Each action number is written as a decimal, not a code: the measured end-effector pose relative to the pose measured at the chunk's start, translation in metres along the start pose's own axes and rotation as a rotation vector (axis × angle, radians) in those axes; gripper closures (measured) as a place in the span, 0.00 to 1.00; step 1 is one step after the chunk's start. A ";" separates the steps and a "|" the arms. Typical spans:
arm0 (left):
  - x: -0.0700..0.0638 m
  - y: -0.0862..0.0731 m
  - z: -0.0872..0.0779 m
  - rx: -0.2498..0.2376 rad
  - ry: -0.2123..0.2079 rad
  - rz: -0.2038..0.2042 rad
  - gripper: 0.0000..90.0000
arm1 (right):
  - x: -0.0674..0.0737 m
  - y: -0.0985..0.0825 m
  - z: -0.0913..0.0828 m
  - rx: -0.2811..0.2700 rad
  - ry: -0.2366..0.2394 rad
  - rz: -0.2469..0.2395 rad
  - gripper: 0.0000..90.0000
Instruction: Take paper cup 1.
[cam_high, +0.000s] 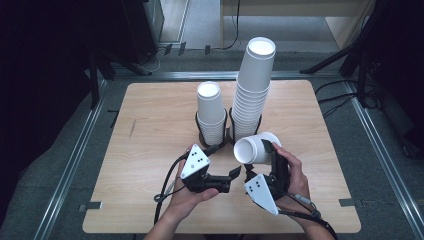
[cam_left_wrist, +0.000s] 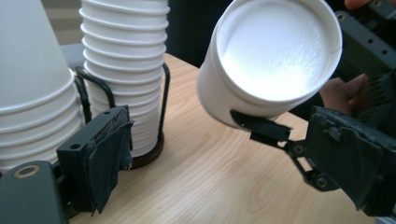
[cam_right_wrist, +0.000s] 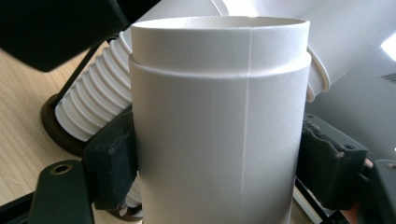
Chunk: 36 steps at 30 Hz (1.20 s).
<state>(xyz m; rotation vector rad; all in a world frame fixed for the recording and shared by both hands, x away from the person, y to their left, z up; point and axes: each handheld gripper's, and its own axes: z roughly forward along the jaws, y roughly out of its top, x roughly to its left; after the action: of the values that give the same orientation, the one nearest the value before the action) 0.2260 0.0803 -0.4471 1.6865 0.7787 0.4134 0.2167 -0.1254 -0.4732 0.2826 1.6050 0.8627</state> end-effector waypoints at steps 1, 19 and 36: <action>0.000 0.000 0.000 -0.001 -0.004 0.002 0.09 | 0.001 0.000 0.000 -0.003 0.000 -0.006 0.24; -0.009 0.001 0.002 0.029 -0.067 0.023 0.14 | 0.015 0.001 -0.004 -0.045 0.040 -0.067 0.24; -0.013 0.002 0.003 0.037 -0.081 0.039 0.14 | 0.023 0.006 -0.010 -0.090 0.083 -0.091 0.24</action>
<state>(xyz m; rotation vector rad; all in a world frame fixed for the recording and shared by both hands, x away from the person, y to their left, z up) 0.2192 0.0687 -0.4445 1.7447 0.6989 0.3574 0.2002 -0.1103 -0.4866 0.1105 1.6374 0.8833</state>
